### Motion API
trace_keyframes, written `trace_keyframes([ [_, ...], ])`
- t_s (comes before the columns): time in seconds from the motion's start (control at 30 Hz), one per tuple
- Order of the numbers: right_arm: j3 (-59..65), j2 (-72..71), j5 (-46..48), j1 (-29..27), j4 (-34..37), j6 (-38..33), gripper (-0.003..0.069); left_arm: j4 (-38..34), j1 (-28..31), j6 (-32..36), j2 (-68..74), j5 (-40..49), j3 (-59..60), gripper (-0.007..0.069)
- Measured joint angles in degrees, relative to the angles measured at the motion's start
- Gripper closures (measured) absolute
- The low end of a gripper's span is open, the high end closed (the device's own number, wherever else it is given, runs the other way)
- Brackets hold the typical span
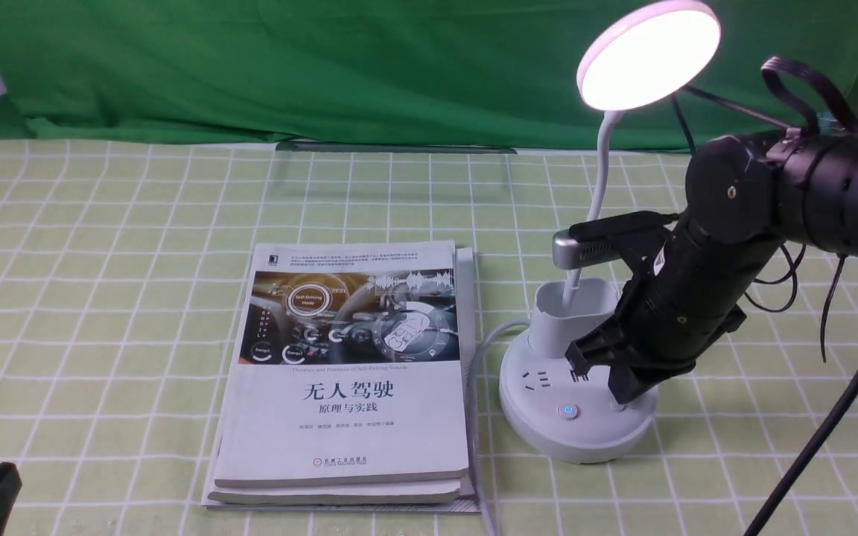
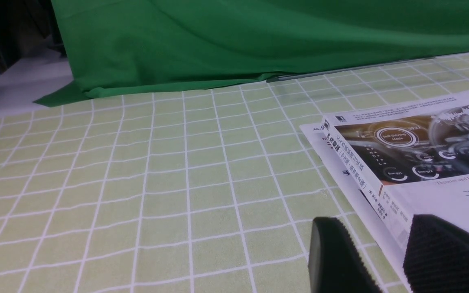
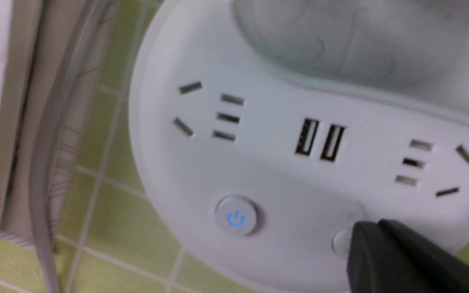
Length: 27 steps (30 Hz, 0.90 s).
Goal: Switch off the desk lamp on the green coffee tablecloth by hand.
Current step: 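Press the power button on the lamp base to turn the lamp off with the right gripper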
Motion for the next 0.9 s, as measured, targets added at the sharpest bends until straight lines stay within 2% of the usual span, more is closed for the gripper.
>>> trace_keyframes([
  [0.57,-0.74,3.37,0.37,1.03,0.13,0.06,0.0614,0.00,0.00,0.00,0.00,0.00,0.00,0.0382],
  [0.9,0.04,-2.11,0.11,1.03,0.03,0.06,0.0615,0.00,0.00,0.00,0.00,0.00,0.00,0.0382],
])
